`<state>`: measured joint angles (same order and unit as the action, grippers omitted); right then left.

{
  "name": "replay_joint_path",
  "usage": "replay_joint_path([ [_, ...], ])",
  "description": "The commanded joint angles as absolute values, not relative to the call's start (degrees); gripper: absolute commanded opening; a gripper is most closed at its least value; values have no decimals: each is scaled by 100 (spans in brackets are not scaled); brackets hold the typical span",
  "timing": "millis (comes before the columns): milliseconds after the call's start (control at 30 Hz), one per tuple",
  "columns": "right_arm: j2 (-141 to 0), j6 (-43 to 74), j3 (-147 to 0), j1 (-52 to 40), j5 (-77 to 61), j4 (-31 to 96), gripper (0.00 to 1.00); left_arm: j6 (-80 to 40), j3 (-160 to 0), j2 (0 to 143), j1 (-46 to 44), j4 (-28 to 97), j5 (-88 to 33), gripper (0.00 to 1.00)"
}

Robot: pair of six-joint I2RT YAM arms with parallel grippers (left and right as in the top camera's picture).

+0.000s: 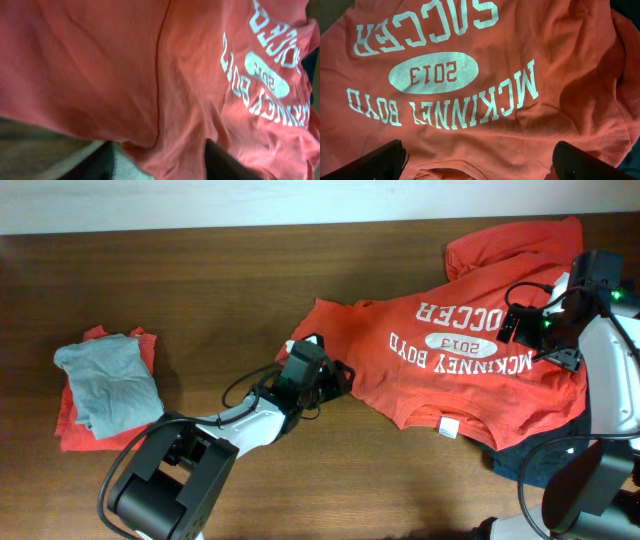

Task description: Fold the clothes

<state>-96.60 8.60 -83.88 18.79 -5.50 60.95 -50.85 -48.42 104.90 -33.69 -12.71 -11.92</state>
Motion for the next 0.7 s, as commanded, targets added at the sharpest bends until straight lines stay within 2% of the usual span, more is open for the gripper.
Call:
replay_joint_path([
  [0, -9660, 840, -8418, 1916, -585, 6117, 99, -5096, -4823, 10639, -3398, -1562, -910, 50],
  [400, -9657, 838, -8418, 1916, -582, 6134, 99, -5183, -4823, 11004, -3564, -1804, -1068, 50],
  [433, -9657, 838, -8418, 1916, -580, 6134, 99, -5181, -4823, 11004, -3564, -1824, -1068, 39],
  [467, -9657, 838, -8418, 1916, -582, 6134, 99, -5181, -4823, 11004, -3562, -1876, -1061, 18],
  [500, -9657, 838, -8418, 1916, -582, 6134, 99, -5181, -4823, 11004, -3557, -1922, -1020, 1],
  [667, -9657, 836, -8418, 1916, -580, 6134, 99, -4661, -4853, 10919, -3334, -2272, -1007, 1],
])
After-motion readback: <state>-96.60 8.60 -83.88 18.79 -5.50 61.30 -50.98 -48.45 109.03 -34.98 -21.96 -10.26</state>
